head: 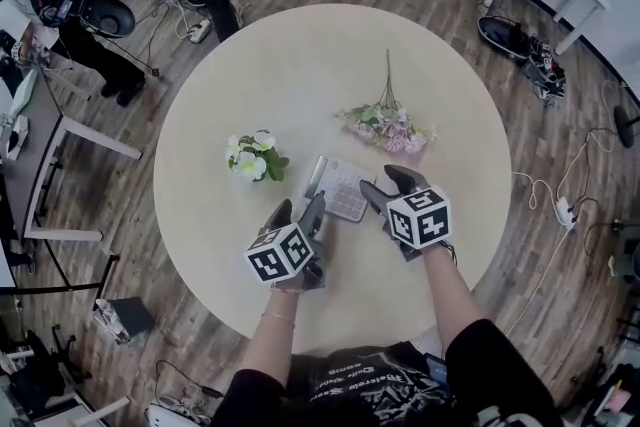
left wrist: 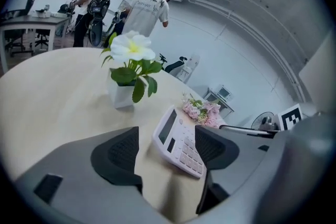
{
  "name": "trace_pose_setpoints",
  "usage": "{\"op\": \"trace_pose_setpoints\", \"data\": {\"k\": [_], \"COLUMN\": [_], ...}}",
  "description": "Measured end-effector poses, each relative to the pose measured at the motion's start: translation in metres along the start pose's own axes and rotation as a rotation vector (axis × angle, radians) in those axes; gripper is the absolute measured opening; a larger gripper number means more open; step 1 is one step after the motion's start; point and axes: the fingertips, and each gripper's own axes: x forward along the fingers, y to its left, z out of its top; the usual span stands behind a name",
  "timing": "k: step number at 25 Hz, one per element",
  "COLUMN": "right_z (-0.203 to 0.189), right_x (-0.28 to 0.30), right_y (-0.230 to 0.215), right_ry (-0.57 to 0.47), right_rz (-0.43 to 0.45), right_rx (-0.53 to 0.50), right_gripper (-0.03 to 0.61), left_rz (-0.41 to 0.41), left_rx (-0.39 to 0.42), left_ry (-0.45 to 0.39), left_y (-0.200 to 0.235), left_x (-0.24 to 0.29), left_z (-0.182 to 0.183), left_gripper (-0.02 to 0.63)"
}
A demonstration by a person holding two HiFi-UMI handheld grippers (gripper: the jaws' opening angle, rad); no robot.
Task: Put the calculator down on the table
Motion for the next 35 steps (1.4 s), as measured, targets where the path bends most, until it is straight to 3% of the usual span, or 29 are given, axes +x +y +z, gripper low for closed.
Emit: {"op": "trace_pose_setpoints", "data": {"k": [9, 15, 24, 31, 35], "right_z": [0.021, 0.022, -0.015, -0.062, -0.092], "right_x": [-0.073, -0.117, -0.172, -0.195, -0.202], "right_y": [0.072, 0.121, 0.184, 0.223, 0.229], "right_ry": [-0.14, -0.219, -0.295, -0.295, -0.285], "right_rz": [-0.042, -0.069, -0.139, -0.199, -0.238], "right_rx": [-0.14, -0.192, -0.232, -0.255, -0.231], "right_gripper": [0.273, 0.275, 0.276, 0.276, 0.268], "left_rz": [-0.136, -0.232, -0.354, -0.382, -0.403], "left_rx": [0.305, 0.454, 0.566, 0.608, 0.591], "left_ry": [-0.054, -0.076, -0.115, -0.114, -0.09], "left_y": [-0.047, -0.065, -0.07, -0.049, -0.035], "left_x": [-0.073, -0.131, -0.215, -0.256, -0.268], "left_z": [0.005, -0.004, -0.033, -0.068, -0.095], "left_gripper": [0.337, 0.337, 0.337, 0.337, 0.337]}}
